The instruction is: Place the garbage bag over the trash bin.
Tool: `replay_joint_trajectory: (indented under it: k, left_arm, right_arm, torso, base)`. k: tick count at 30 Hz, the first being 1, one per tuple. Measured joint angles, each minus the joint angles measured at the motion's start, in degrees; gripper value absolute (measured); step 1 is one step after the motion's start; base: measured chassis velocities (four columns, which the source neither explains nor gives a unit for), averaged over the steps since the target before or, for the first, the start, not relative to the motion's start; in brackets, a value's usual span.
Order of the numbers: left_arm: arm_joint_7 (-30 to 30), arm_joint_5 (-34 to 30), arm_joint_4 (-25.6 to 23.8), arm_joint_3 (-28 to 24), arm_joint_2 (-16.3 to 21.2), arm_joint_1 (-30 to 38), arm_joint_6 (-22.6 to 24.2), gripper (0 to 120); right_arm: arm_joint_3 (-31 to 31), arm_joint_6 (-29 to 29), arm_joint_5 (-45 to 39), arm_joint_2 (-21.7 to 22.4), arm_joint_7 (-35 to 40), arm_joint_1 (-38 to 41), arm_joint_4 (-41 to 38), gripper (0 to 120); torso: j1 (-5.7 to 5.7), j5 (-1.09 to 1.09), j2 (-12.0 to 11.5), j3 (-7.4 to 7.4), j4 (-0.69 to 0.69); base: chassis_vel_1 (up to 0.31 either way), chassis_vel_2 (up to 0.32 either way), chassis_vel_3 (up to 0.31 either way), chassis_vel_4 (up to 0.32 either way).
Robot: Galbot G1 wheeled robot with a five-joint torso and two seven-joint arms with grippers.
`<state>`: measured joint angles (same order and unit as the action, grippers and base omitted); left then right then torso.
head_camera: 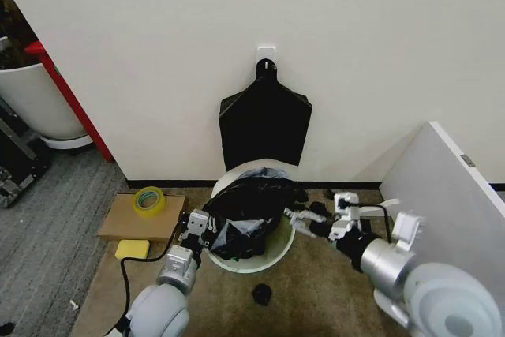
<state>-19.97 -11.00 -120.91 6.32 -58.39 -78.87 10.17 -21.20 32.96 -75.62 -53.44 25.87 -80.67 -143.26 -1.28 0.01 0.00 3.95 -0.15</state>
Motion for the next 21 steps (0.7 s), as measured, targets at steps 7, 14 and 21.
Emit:
replay_joint_trajectory:
  k: [7,14,21]
  left_arm:
    - [0.09,0.31,-0.83,0.51,-0.01,-0.95,-0.23,0]
    - [0.05,0.49,-1.82,0.97,-0.24,-1.75,-0.38,0]
    - [-0.18,0.09,-2.09,1.54,-0.20,-2.02,-0.65,0]
  right_arm:
    - [2.91,0.20,2.03,-1.69,-0.07,0.54,0.00,64]
    - [4.46,0.42,4.47,-2.52,-0.19,0.48,0.01,36]
    - [4.48,-0.04,6.39,-2.55,-0.24,0.36,0.01,12]
  torso:
    - [0.00,0.00,0.00,0.00,0.01]
    - [0.00,0.00,0.00,0.00,0.01]
    - [0.00,0.00,0.00,0.00,0.01]
  base:
    - [0.000,0.000,0.000,0.000]
    - [0.000,0.000,0.000,0.000]
    - [0.000,0.000,0.000,0.000]
